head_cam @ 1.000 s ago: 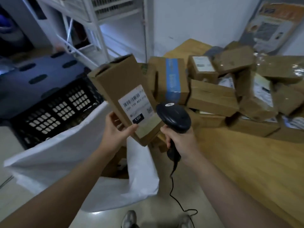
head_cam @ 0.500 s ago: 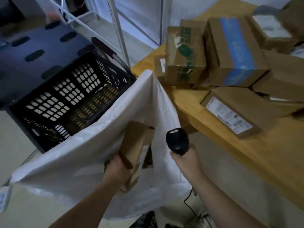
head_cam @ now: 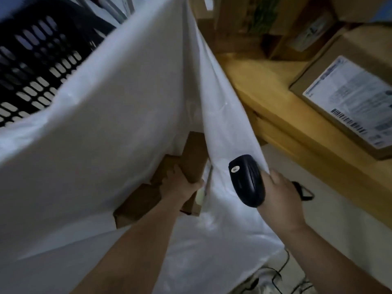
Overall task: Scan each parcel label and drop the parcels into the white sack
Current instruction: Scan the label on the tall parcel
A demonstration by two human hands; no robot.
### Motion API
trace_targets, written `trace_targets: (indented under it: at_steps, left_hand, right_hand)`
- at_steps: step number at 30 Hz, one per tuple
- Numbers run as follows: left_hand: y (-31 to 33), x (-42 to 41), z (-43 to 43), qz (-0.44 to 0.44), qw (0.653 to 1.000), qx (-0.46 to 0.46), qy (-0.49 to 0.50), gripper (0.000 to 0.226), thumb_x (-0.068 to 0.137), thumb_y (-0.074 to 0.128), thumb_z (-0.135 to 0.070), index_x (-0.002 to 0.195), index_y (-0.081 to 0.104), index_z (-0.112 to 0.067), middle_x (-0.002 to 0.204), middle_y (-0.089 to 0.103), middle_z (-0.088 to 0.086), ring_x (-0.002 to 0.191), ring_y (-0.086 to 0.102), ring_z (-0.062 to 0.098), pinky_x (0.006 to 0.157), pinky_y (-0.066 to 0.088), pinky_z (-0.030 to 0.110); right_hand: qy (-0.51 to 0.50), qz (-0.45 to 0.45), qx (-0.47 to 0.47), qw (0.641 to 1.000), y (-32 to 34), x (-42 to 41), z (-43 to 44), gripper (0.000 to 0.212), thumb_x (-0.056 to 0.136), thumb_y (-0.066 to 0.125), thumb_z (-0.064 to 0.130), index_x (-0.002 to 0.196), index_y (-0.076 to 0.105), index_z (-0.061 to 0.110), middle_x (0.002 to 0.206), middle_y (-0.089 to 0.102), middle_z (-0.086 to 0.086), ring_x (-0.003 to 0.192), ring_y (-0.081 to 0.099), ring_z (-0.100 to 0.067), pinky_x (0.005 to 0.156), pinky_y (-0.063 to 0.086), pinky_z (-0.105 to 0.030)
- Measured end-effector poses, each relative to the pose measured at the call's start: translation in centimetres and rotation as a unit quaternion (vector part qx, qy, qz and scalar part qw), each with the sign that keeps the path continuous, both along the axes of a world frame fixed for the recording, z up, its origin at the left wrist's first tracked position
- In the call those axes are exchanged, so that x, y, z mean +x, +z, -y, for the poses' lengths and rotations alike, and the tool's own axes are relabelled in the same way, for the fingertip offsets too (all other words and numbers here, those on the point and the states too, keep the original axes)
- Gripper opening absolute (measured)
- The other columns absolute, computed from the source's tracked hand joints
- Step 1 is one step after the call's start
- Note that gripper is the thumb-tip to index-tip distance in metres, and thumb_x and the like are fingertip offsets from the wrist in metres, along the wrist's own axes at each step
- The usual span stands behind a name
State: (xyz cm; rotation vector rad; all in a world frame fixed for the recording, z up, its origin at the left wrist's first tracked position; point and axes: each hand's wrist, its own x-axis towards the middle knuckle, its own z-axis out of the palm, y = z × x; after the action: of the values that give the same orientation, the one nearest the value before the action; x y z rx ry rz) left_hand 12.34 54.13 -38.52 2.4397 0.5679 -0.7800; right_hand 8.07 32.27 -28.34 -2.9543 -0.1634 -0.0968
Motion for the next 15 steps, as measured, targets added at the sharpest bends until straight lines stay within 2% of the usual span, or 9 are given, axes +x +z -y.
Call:
trace_targets:
  at_steps: [2, 4, 5, 7, 9, 11, 13, 15]
  left_hand:
    - [-2.5, 1.4, -0.6, -0.016, 0.999, 0.014, 0.034, 0.129, 0.048, 0.06, -0.087, 0.15, 0.019, -0.02, 0.148, 0.035, 0.008, 0.131, 0.04, 0.033, 0.105, 0.039, 0.047]
    - [-4.2, 2.4, -0.8, 0.003, 0.996, 0.003, 0.091, 0.137, 0.032, 0.05, -0.095, 0.148, 0.027, -0.024, 0.146, 0.04, 0.007, 0.129, 0.042, 0.031, 0.105, 0.039, 0.048]
    - [-4.6, 2.9, -0.7, 0.02, 0.993, -0.011, 0.118, 0.135, 0.034, 0.05, -0.095, 0.148, 0.029, -0.024, 0.147, 0.04, 0.007, 0.13, 0.042, 0.031, 0.106, 0.037, 0.048]
    - [-5.2, 3.6, -0.2, 0.054, 0.989, -0.025, 0.137, 0.122, 0.054, 0.059, -0.087, 0.149, 0.026, -0.018, 0.149, 0.036, 0.009, 0.134, 0.038, 0.031, 0.111, 0.033, 0.047]
    - [-6.5, 4.4, -0.2, 0.073, 0.992, -0.004, 0.104, 0.11, 0.065, 0.054, -0.084, 0.148, 0.028, -0.016, 0.147, 0.038, 0.013, 0.132, 0.039, 0.032, 0.11, 0.033, 0.046]
    - [-8.3, 5.1, -0.5, 0.037, 0.999, 0.029, 0.024, 0.092, 0.077, 0.047, -0.079, 0.143, 0.037, -0.015, 0.141, 0.045, 0.014, 0.126, 0.044, 0.031, 0.105, 0.04, 0.046]
    - [-9.9, 5.6, -1.2, -0.004, 0.998, 0.055, -0.022, 0.07, 0.088, 0.05, -0.062, 0.138, 0.044, -0.013, 0.133, 0.05, 0.014, 0.119, 0.049, 0.031, 0.098, 0.045, 0.045]
    - [-9.9, 5.8, -1.8, 0.016, 0.997, 0.072, -0.026, 0.056, 0.092, 0.05, -0.052, 0.131, 0.05, -0.012, 0.124, 0.055, 0.013, 0.112, 0.053, 0.03, 0.092, 0.049, 0.044]
  right_hand:
    - [0.021, 0.013, -0.044, 0.999, 0.5, 0.1, 1.4, 0.042, 0.044, 0.074, -0.013, 0.079, 0.058, 0.004, 0.072, 0.053, -0.018, 0.046, 0.049, -0.031, 0.048, 0.033, -0.029]
    - [0.02, 0.005, -0.065, 0.998, 1.0, 0.3, 2.3, 0.044, 0.046, 0.075, -0.012, 0.082, 0.057, 0.005, 0.082, 0.054, -0.022, 0.049, 0.051, -0.034, 0.047, 0.04, -0.034]
    - [0.02, 0.005, -0.069, 0.997, 1.0, 0.4, 2.5, 0.046, 0.046, 0.076, -0.011, 0.084, 0.058, 0.005, 0.088, 0.055, -0.024, 0.051, 0.053, -0.036, 0.048, 0.044, -0.036]
    - [0.021, 0.008, -0.068, 0.997, 0.6, 0.5, 2.4, 0.049, 0.045, 0.079, -0.009, 0.088, 0.059, 0.006, 0.094, 0.056, -0.025, 0.054, 0.055, -0.038, 0.049, 0.048, -0.037]
    - [0.018, 0.021, -0.067, 0.997, -0.2, 0.9, 2.0, 0.05, 0.046, 0.079, -0.009, 0.091, 0.061, 0.004, 0.095, 0.056, -0.026, 0.054, 0.056, -0.039, 0.049, 0.05, -0.039]
    - [0.015, 0.038, -0.059, 0.997, -1.1, 1.0, 1.6, 0.047, 0.048, 0.077, -0.008, 0.091, 0.062, 0.002, 0.093, 0.056, -0.026, 0.053, 0.056, -0.038, 0.049, 0.051, -0.039]
    - [0.021, 0.057, -0.042, 0.997, -1.7, 1.1, 1.0, 0.04, 0.05, 0.072, -0.007, 0.087, 0.06, 0.002, 0.087, 0.055, -0.025, 0.051, 0.054, -0.036, 0.049, 0.05, -0.037]
    - [0.019, 0.055, -0.024, 0.998, -2.3, 1.2, 0.5, 0.04, 0.05, 0.071, -0.007, 0.086, 0.055, 0.004, 0.085, 0.054, -0.024, 0.05, 0.052, -0.034, 0.048, 0.046, -0.034]
